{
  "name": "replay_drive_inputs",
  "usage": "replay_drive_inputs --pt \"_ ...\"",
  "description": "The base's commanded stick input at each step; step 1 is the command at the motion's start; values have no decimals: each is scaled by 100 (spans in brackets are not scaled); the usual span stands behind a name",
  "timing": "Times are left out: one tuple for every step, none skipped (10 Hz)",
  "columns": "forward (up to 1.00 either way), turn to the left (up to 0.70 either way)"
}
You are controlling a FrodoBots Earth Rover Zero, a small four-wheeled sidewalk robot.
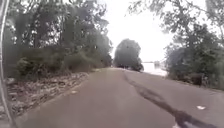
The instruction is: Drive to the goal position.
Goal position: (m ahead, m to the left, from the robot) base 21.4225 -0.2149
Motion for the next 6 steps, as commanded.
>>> replay_drive_inputs --pt "70 0" --pt "70 0" --pt "70 0" --pt "70 0" --pt "70 0" --pt "70 0"
